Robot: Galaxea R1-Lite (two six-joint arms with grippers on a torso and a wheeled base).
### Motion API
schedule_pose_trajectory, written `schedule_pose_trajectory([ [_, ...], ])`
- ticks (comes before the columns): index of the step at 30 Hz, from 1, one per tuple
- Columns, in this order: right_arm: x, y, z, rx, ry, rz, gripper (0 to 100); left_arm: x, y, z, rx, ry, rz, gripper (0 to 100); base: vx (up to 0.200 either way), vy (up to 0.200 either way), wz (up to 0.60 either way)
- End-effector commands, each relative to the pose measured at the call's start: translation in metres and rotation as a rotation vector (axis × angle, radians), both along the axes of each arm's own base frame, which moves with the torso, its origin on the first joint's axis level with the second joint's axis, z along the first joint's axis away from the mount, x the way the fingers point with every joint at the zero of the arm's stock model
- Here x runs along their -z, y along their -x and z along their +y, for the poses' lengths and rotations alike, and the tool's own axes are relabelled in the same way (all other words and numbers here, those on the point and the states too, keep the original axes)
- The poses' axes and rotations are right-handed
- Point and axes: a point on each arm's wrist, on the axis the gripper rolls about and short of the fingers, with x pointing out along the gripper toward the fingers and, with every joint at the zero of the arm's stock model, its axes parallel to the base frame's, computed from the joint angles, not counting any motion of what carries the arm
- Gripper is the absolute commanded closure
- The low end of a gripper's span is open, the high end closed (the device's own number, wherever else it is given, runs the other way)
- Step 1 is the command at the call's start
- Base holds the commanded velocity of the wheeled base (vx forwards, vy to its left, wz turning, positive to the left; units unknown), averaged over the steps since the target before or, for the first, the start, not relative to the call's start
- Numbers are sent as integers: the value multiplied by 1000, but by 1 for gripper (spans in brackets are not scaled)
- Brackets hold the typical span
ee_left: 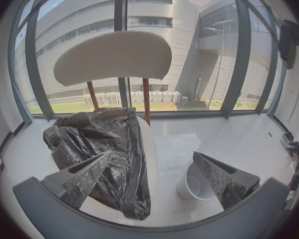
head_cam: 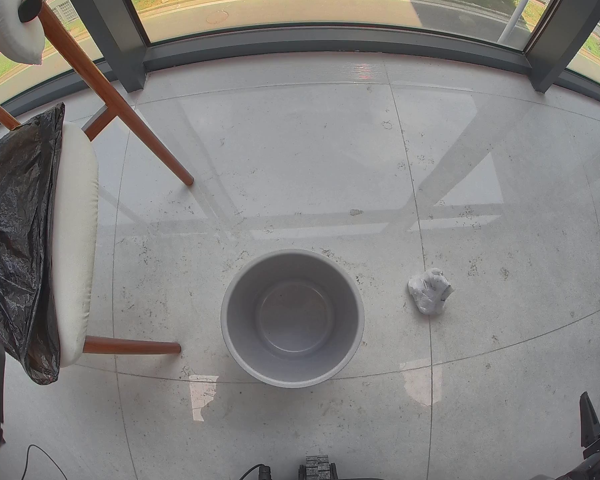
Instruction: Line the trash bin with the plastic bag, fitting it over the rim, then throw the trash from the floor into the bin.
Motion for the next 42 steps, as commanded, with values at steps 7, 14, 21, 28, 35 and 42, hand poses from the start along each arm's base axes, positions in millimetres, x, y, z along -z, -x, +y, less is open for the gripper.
schedule_pose_trajectory([
  [7,5,-1,0,0,-1,11,0,-80,-153,6,-50,43,359,0,0,0,0],
  [14,5,-1,0,2,-4,11,0,-90,-195,23,-125,56,394,0,0,0,0],
  [21,5,-1,0,0,-4,11,0,-77,-210,25,-124,58,460,0,0,0,0],
  [28,5,-1,0,0,-4,11,0,-73,-216,25,-122,59,478,0,0,0,0],
  [35,5,-1,0,2,-2,11,0,-71,-219,26,-122,60,487,0,0,0,0],
  [42,5,-1,0,2,-4,11,0,-74,-218,26,-104,63,477,100,0,0,0],
])
